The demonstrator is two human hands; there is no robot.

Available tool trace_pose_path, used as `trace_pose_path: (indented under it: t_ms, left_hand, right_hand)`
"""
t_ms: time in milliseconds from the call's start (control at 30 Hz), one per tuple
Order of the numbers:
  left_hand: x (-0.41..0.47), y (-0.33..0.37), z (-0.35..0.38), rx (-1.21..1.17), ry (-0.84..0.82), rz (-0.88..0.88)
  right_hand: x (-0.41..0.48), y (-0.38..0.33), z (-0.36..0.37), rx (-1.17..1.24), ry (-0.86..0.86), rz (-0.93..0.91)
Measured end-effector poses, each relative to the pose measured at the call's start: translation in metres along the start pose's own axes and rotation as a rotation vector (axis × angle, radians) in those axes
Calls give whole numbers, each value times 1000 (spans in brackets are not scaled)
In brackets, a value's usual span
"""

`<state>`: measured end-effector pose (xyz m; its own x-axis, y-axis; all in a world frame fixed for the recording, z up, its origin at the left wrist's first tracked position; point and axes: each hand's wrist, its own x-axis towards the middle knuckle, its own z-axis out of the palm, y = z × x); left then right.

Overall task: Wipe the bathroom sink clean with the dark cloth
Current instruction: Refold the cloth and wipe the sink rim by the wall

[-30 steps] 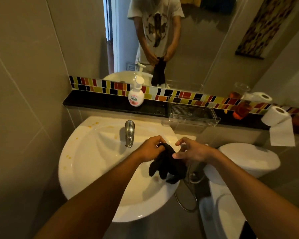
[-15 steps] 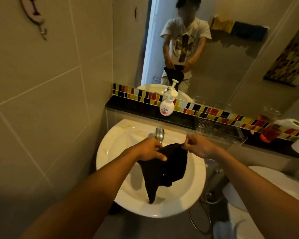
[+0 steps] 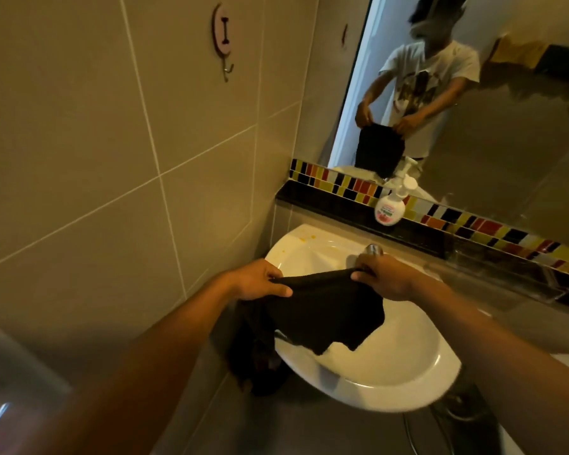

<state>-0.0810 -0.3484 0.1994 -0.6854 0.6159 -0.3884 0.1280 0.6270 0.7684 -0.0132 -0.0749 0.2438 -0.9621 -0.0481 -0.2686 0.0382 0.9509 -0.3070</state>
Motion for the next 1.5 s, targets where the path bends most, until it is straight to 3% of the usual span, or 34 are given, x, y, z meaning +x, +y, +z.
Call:
trace_pose_path:
  t_ms: [333,567,767,933,1000,1200,1367,1500]
  left_hand:
    - [-24,-86,-2,147,99,-177]
    - [-10,-112,3,270,250,-230]
    - [32,-121,2,366,352,-275]
    - [65,-138,10,381,442,-336]
    - [72,-149,19,339,454,-343]
    - [82,-183,49,323,379,-384]
    - [88,-189,64,202,341,-407]
    - [98,-193,70,170,345,-387]
  right_hand:
    - [35,-37,79,-143,-117,-68]
    - [59,-35,108,-242,35,-30]
    - [93,-28,125,-53,140,114]
    - [126,-19,149,259,65,209]
    - [129,-19,169,349,1,149]
    - [120,-31,251,23,-99,-187]
    - [125,-42,283,-67,11,-143]
    - [154,-42,283,-63,-3,-199]
